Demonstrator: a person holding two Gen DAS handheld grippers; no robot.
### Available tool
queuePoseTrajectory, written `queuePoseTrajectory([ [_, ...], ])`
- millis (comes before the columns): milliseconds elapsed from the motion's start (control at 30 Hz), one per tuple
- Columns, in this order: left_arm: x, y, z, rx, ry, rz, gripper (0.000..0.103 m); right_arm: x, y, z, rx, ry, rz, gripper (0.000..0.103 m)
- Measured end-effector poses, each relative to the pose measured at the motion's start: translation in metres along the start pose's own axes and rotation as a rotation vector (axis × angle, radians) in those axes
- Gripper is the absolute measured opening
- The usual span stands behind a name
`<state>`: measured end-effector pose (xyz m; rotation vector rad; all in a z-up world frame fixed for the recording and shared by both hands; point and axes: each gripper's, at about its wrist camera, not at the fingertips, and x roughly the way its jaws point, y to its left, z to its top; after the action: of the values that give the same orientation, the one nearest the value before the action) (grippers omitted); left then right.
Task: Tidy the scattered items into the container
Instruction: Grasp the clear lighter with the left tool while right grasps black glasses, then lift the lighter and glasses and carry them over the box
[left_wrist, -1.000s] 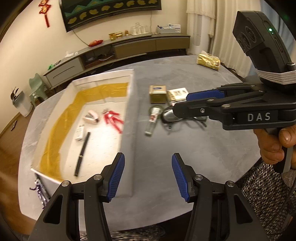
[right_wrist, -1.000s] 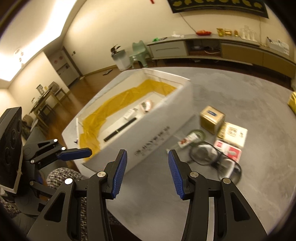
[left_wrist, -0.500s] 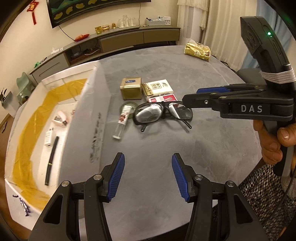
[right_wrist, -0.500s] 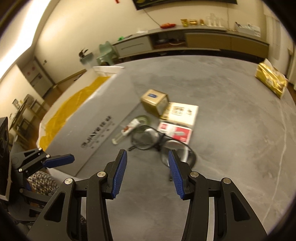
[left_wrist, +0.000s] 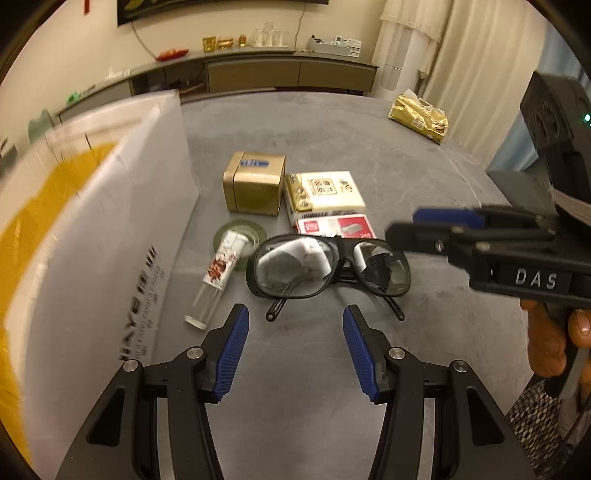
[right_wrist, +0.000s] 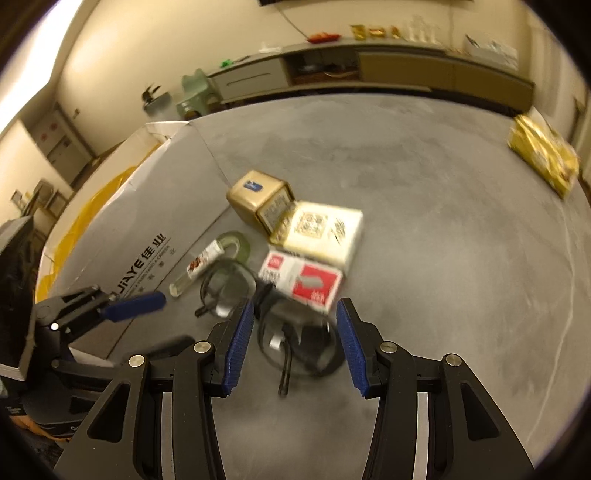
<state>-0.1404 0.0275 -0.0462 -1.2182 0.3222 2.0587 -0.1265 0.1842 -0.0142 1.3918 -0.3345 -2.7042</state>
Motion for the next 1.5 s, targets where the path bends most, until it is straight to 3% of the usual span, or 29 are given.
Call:
queuePoseTrajectory([
  [100, 0.007, 0.013, -0.007, -0.049, 0.002, -0.018, 0.055, 0.014, 0.013, 0.002, -0.067, 0.023, 0.013, 0.050],
  [233, 0.004, 0.032, -0.012, -0.101, -0.018, -0.044, 0.055, 0.024, 0.036, -0.012, -0.181, 0.186, 0.052, 0.051],
  [367, -0.003, 0.041, -0.009, -0.107, -0.043, -0.073, 0.055, 0.005, 0.041, -0.012, -0.213, 0.103, 0.027, 0.050],
  [433, -0.002, 0.041, -0.005, -0.089, -0.053, -0.061, 0.055, 0.004, 0.047, -0.004, -0.246, 0.027, -0.007, 0.052],
  [500, 0.000, 0.039, 0.000, -0.068, -0.059, -0.037, 0.055, 0.017, 0.058, 0.001, -0.302, 0.005, -0.035, 0.057],
  [633, 0.008, 0.040, 0.002, -0.009, -0.057, 0.071, 0.051, 0.049, 0.067, -0.002, -0.387, 0.089, -0.107, 0.057],
  [667, 0.008, 0.042, 0.003, -0.014, -0.059, 0.068, 0.051, 0.051, 0.065, -0.004, -0.382, 0.119, -0.099, 0.060],
  [767, 0.013, 0.047, 0.008, -0.023, -0.056, 0.041, 0.051, 0.043, 0.048, -0.009, -0.301, 0.205, -0.071, 0.056],
  [933, 0.033, 0.046, 0.008, 0.007, 0.001, 0.046, 0.052, 0.032, 0.030, -0.019, -0.275, 0.215, -0.065, 0.058],
  [1033, 0.036, 0.037, 0.005, 0.081, -0.012, 0.085, 0.052, 0.037, 0.036, -0.024, -0.326, 0.219, -0.067, 0.061],
  [1100, 0.035, 0.039, 0.006, 0.070, -0.023, 0.079, 0.052, 0.048, 0.043, -0.032, -0.366, 0.250, -0.072, 0.062],
  [1167, 0.034, 0.041, 0.007, 0.066, -0.033, 0.084, 0.053, 0.051, 0.048, -0.034, -0.378, 0.238, -0.057, 0.061],
  [1200, 0.033, 0.042, 0.007, 0.063, -0.032, 0.083, 0.052, 0.051, 0.046, -0.031, -0.357, 0.242, -0.055, 0.052],
  [1233, 0.032, 0.042, 0.007, 0.060, -0.030, 0.084, 0.042, 0.050, 0.042, -0.029, -0.329, 0.245, -0.056, 0.043],
  [1300, 0.029, 0.043, 0.008, 0.056, -0.024, 0.069, 0.020, 0.044, 0.033, -0.024, -0.279, 0.237, -0.035, 0.039],
  [1500, 0.029, 0.035, 0.001, 0.040, -0.030, 0.036, 0.020, 0.032, 0.021, -0.018, -0.203, 0.198, -0.003, 0.037],
])
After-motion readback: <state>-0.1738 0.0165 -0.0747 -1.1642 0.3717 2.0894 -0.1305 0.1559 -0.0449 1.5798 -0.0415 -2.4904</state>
